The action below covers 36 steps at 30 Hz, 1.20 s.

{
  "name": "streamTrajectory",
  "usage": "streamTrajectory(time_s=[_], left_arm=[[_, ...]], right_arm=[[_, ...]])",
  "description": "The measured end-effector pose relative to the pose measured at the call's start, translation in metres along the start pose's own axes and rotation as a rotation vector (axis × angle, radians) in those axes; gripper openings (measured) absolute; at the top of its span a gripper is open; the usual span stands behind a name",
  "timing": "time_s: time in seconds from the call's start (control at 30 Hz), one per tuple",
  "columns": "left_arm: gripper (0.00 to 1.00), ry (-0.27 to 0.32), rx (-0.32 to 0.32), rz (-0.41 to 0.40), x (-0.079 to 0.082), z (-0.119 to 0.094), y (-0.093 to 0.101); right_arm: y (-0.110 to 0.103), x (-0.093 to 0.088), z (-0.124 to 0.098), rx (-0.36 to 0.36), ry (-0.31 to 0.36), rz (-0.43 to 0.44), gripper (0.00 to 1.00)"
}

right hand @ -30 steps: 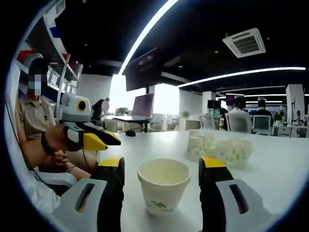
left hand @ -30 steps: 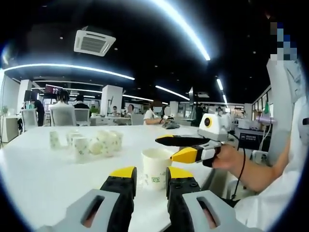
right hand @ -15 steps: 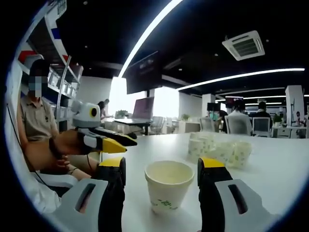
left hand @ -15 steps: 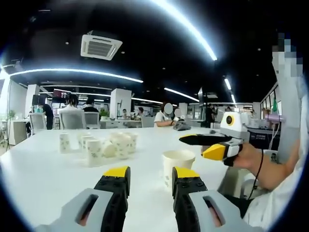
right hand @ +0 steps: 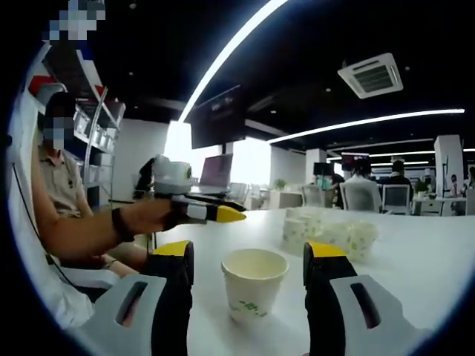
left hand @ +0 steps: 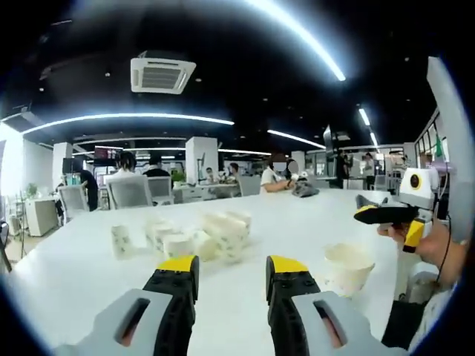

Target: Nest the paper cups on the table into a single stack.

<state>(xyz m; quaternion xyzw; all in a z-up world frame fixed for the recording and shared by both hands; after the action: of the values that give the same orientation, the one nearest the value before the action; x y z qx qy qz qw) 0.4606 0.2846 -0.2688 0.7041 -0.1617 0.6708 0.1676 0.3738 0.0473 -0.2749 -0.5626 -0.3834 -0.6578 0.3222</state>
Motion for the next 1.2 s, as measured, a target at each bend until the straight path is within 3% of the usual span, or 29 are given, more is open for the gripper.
streamTrajectory(time_s=[0.1,0.37,0.5,0.6,0.77,0.97,1.1,1.2], left_arm=[[0.39,-0.017,0.008,0.000,0.003,0.015,-0.012],[0.43,-0.110,0.039,-0.004,-0.011,0.059,-0.041],[0.45,-0.147,0.055,-0.004,-0.015,0.075,-0.044],[0.49,-0.191,0.064,-0.052,-0.020,0.086,-0.050],[0.51,-0.213,0.079,-0.075,-0.021,0.106,-0.067],[0.50,-0.234,0.088,-0.032,-0.021,0.115,-0.063],[0.49,-0.248,0.097,-0.042,-0.023,0.129,-0.080],[0.48,-0.253,0.101,-0.042,-0.026,0.130,-0.079]], right_arm=[[0.001,0.001,-0.003,-0.005,0.000,-0.002,0.62],[-0.002,0.006,-0.007,-0.008,0.010,-0.013,0.62],[-0.005,0.011,-0.009,-0.006,0.010,-0.028,0.61],[-0.006,0.014,-0.011,-0.005,0.016,-0.040,0.61],[-0.006,0.015,-0.014,-0.010,0.021,-0.047,0.60],[-0.007,0.016,-0.017,-0.011,0.020,-0.054,0.60],[-0.006,0.016,-0.018,-0.013,0.021,-0.055,0.60],[-0.006,0.017,-0.019,-0.013,0.019,-0.060,0.60]])
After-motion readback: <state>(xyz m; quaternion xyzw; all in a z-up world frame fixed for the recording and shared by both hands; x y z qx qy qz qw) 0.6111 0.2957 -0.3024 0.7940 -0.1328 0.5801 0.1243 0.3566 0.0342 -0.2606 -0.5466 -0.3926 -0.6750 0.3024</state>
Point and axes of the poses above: the point that each gripper's makers call its tool centre point, and the gripper's own axes: z roughly forward along the fingers, y roughly to its right, x roughly out of its top, the point moved 5 cm from there along -z, roughly backward along the fingers, and after that the axes turned 4 degrees about -z, right-handed, at the moved point
